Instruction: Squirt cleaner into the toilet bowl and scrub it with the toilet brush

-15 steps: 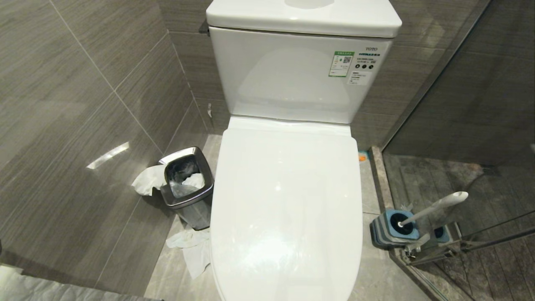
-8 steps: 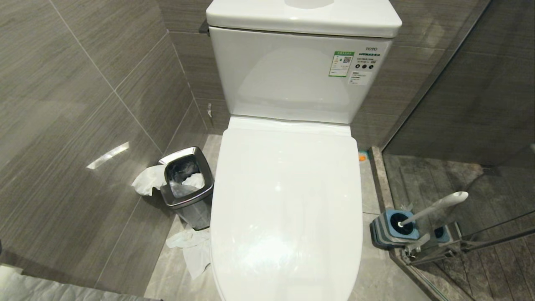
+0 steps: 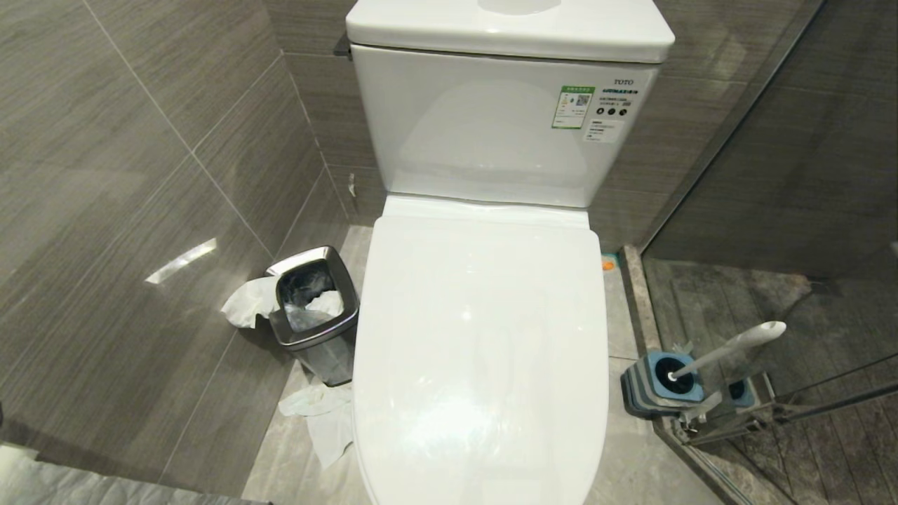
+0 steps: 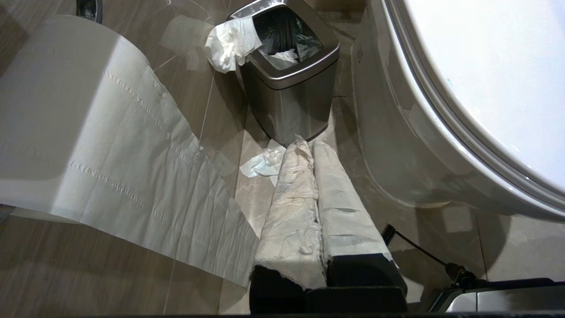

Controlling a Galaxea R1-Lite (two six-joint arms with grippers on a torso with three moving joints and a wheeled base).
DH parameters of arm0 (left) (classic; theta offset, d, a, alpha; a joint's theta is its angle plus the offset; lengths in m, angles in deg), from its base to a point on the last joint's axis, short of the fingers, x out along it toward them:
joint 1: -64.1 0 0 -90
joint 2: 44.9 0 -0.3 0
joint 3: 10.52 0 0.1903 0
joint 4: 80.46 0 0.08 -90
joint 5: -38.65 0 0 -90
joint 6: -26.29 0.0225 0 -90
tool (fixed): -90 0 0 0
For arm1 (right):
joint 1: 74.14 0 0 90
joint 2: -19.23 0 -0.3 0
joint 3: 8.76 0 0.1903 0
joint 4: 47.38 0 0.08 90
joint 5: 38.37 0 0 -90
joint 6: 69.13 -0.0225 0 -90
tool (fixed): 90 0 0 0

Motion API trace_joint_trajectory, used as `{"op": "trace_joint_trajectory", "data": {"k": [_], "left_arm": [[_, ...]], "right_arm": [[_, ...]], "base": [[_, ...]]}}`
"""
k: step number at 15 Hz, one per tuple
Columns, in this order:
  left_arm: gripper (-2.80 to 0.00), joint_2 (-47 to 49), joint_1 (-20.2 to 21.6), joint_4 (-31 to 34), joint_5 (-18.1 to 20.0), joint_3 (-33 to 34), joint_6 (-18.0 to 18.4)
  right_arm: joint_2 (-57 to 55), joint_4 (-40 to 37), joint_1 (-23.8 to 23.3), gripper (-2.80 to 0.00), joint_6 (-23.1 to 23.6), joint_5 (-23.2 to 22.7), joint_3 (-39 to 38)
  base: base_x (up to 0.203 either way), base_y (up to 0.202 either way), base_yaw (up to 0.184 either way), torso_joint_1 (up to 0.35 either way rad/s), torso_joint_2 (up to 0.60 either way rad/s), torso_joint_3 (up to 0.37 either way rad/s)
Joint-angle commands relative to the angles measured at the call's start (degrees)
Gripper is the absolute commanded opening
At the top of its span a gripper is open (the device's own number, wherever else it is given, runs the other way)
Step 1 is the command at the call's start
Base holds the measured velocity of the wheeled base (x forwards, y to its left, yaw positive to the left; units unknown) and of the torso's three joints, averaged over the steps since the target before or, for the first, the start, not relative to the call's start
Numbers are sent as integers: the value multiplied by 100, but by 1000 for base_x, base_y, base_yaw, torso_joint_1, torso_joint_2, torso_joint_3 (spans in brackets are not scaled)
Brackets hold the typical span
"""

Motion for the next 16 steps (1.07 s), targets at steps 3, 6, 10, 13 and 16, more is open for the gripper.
{"op": "trace_joint_trajectory", "data": {"k": [3, 6, 10, 13, 16], "left_arm": [[-280, 11, 1, 1, -10, -4, -16], [-280, 11, 1, 1, -10, 2, -16], [-280, 11, 1, 1, -10, 2, -16], [-280, 11, 1, 1, -10, 2, -16], [-280, 11, 1, 1, -10, 0, -16]], "right_arm": [[-4, 0, 1, -280, 0, -2, -1], [-4, 0, 1, -280, 0, -2, -1], [-4, 0, 1, -280, 0, -2, -1], [-4, 0, 1, -280, 0, -2, -1], [-4, 0, 1, -280, 0, -2, -1]], "base": [[0, 0, 0, 0, 0, 0], [0, 0, 0, 0, 0, 0], [0, 0, 0, 0, 0, 0], [0, 0, 0, 0, 0, 0], [0, 0, 0, 0, 0, 0]]}}
